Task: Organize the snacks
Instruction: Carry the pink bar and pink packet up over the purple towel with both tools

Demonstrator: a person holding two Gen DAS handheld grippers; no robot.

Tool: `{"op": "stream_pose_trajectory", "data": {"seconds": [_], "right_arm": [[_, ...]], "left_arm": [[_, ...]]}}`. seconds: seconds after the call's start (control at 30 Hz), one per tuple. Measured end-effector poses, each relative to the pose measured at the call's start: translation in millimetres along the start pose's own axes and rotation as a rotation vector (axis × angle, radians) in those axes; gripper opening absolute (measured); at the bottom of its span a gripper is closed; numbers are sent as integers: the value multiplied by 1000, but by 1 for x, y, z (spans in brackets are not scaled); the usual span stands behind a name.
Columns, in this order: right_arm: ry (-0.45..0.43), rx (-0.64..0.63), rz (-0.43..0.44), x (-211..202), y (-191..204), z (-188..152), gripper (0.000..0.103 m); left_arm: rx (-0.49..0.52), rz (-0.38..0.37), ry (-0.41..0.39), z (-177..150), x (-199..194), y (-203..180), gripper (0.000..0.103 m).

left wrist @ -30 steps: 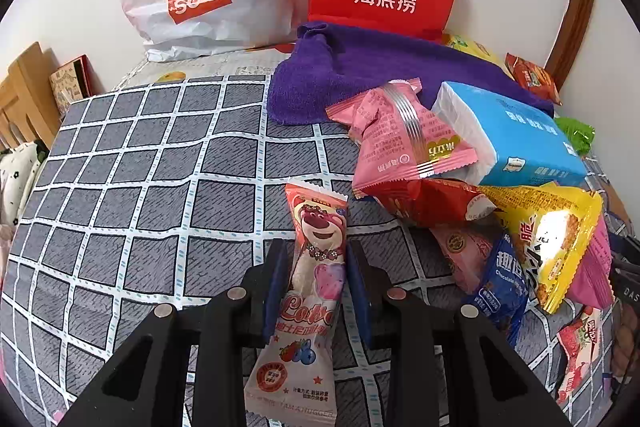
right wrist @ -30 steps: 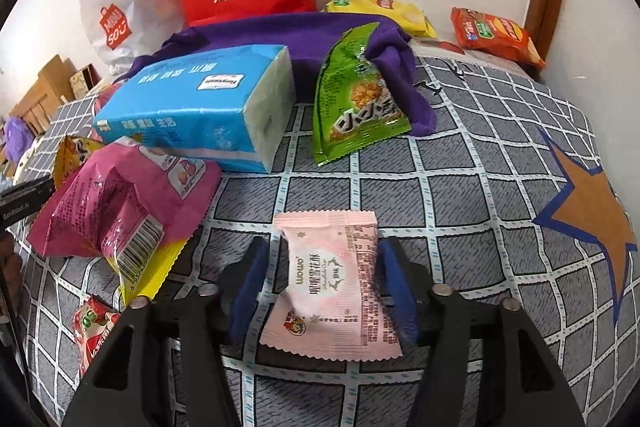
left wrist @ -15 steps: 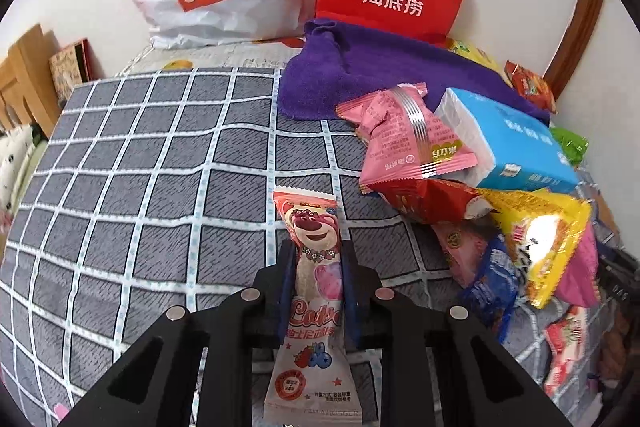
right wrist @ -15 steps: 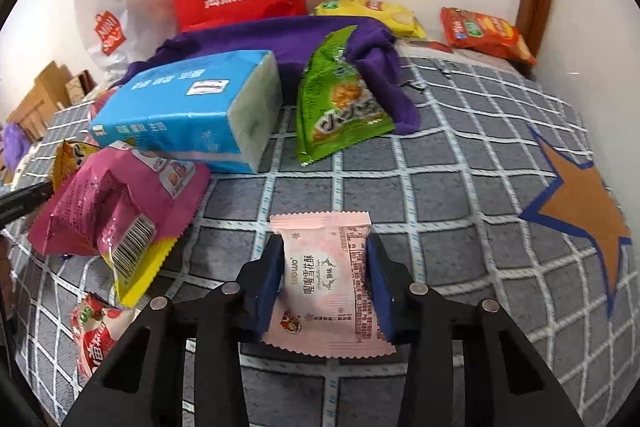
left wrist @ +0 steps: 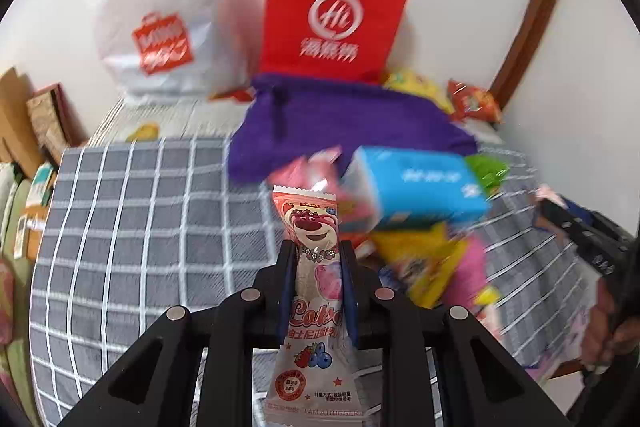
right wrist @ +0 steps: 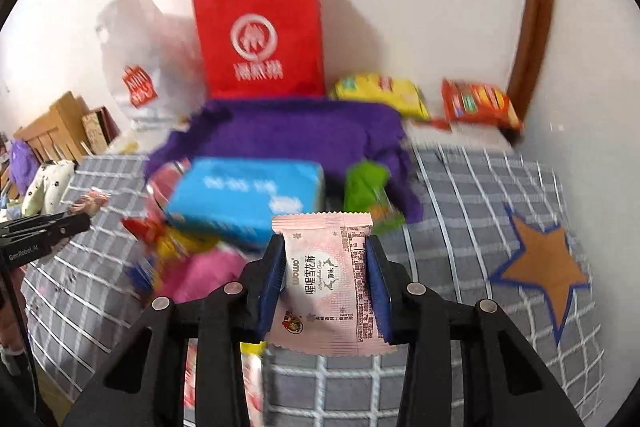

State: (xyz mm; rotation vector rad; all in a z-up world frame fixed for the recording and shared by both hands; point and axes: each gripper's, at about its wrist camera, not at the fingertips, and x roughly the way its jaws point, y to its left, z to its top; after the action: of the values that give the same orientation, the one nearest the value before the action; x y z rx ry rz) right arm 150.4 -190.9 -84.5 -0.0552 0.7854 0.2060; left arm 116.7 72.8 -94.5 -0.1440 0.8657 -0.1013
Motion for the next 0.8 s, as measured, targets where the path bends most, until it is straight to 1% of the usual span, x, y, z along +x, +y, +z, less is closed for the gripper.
{"op": "stream_pose_trajectory", "data": {"seconds": [0.17, 0.27, 0.43, 0.57, 0.73, 0.8], "right_arm": [[-20, 9, 19, -3, 14, 29, 40], [-42, 10, 38, -4, 20, 48, 40], [-75, 8, 48, 5, 24, 80, 40], [-88, 3, 42, 26, 25, 106, 40], [-93, 14, 22, 59, 21, 131, 40], [-91, 26, 14, 76, 17, 141, 40]], "left_arm": [[16, -14, -23, 36, -8, -16, 20], [25, 1, -34, 56, -6, -21, 20], [16, -18, -44, 88, 2, -22, 20], [13, -19, -52, 117, 14, -22, 20], [6, -47, -30, 146, 37, -18, 20], [7, -46, -26, 154, 46, -16, 20]]}}
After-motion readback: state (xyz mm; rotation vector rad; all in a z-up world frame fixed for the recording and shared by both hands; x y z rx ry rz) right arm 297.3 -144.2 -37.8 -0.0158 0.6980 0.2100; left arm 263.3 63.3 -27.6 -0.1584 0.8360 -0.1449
